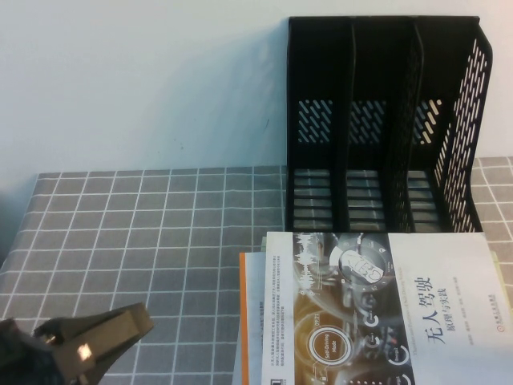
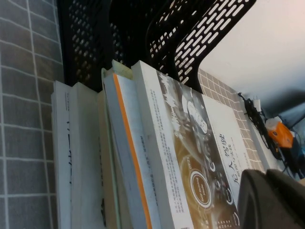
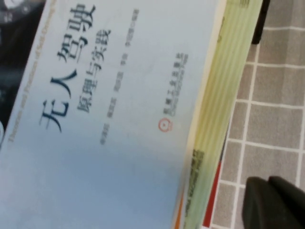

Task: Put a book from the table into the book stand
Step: Push book with right arm

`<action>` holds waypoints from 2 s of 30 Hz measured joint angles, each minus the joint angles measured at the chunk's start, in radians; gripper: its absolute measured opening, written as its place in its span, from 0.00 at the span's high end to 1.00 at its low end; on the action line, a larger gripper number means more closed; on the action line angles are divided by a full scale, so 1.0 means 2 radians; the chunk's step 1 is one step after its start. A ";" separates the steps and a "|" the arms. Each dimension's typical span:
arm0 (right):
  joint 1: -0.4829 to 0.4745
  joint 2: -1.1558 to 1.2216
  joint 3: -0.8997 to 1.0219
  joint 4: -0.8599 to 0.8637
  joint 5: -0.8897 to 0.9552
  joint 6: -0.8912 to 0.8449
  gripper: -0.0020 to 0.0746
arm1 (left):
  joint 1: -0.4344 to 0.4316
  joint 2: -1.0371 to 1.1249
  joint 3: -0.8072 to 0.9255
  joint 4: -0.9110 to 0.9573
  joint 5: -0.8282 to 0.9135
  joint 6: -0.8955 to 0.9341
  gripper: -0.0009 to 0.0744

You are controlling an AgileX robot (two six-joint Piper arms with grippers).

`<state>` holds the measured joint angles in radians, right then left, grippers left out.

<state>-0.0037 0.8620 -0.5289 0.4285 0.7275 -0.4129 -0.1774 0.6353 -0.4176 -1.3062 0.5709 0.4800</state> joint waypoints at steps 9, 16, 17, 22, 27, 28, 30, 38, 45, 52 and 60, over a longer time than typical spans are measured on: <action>0.000 0.047 0.000 0.120 -0.039 -0.062 0.98 | 0.000 0.138 0.000 -0.095 -0.003 0.131 0.99; 0.000 0.059 0.000 0.149 -0.088 -0.076 0.98 | -0.058 0.205 0.000 -0.123 0.000 0.193 0.99; 0.000 0.062 0.000 0.151 -0.090 -0.083 0.98 | -0.066 0.208 0.000 -0.131 0.000 0.199 0.99; 0.000 0.090 0.000 0.161 -0.091 -0.112 0.98 | -0.078 0.212 0.000 -0.187 -0.009 0.245 0.99; 0.000 0.117 0.000 0.197 -0.077 -0.158 0.98 | -0.079 0.212 0.000 -0.194 -0.023 0.254 0.99; 0.000 0.120 0.000 0.212 -0.074 -0.175 0.98 | -0.079 0.212 0.000 -0.194 -0.024 0.255 0.99; 0.000 0.125 0.000 0.246 -0.066 -0.206 0.98 | -0.079 0.212 0.000 -0.194 -0.029 0.255 0.99; 0.000 0.131 0.000 0.331 -0.050 -0.262 0.98 | -0.079 0.213 -0.006 -0.198 -0.087 0.255 0.99; 0.000 0.140 0.000 0.321 -0.053 -0.283 0.98 | -0.079 0.213 -0.037 -0.199 -0.062 0.255 0.99; 0.000 0.140 0.000 0.308 -0.060 -0.283 0.98 | -0.079 0.213 -0.051 -0.199 -0.048 0.255 0.99; -0.001 0.146 0.000 0.315 -0.034 -0.282 0.98 | -0.079 0.213 -0.051 -0.199 -0.048 0.255 0.99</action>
<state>-0.0058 1.1535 -0.5289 1.0584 0.6596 -0.9772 -0.3352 1.0618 -0.5195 -1.7047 0.4746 0.9897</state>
